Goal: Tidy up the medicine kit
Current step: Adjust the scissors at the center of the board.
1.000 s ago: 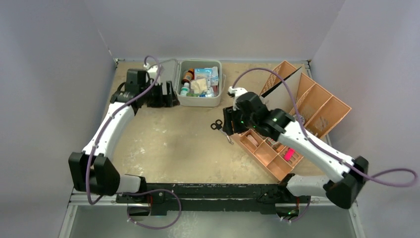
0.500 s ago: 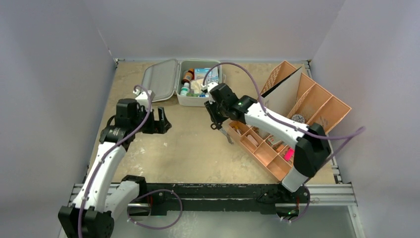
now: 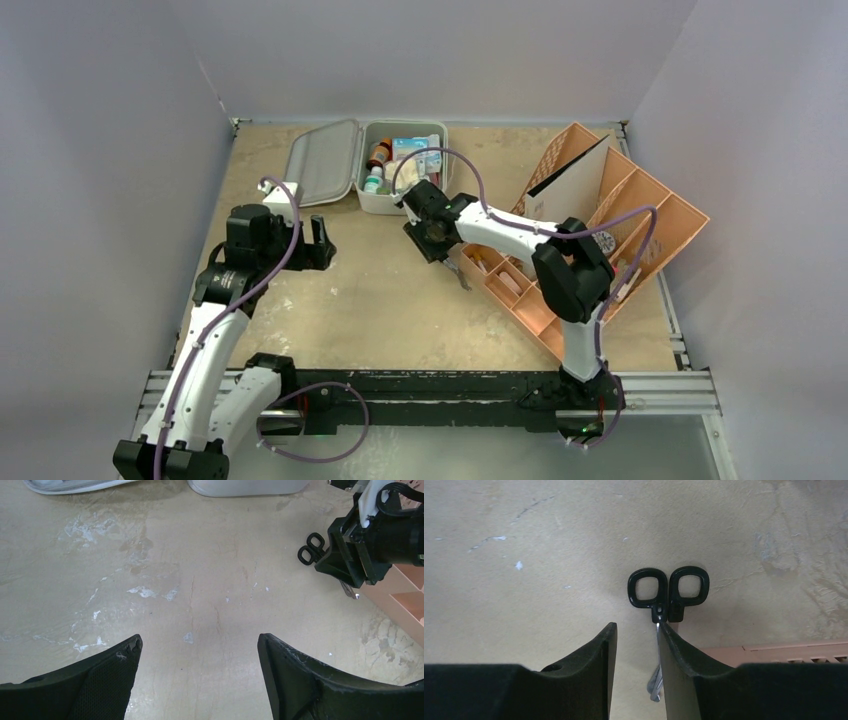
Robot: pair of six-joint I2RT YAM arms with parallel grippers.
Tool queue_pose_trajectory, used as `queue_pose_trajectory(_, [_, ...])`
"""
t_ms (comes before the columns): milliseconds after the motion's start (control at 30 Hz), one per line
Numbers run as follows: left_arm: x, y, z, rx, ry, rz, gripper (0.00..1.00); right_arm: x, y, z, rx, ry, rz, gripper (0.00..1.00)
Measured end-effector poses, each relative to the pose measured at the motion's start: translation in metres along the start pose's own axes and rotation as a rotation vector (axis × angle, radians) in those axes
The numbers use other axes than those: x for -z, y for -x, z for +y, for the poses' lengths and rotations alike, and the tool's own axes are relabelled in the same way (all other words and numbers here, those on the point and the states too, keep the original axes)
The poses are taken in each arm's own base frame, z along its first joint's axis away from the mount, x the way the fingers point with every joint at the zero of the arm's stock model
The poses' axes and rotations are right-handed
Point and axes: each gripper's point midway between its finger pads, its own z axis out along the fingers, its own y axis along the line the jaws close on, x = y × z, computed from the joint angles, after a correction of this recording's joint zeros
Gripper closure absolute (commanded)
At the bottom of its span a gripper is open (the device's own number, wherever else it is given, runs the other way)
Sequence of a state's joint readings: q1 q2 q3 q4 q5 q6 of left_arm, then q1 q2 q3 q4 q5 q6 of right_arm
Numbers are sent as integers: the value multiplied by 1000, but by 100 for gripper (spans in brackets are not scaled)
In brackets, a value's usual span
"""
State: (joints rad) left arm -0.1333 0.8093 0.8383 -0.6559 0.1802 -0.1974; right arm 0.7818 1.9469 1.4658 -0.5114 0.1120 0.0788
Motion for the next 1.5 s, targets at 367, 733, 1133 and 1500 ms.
queue_pose_trajectory(367, [1, -1, 1, -8, 4, 1, 18, -25, -7, -11, -38, 9, 52, 56])
queue_pose_trajectory(733, [1, -1, 3, -7, 17, 1, 20, -36, 5, 3, -50, 76, 22, 66])
queue_pose_trajectory(1133, [1, 0, 8, 5, 46, -5, 26, -33, 17, 86, -58, 270, -14, 66])
queue_pose_trajectory(1500, [-11, -6, -2, 49, -8, 46, 34, 10, 17, 96, -89, 354, -33, 64])
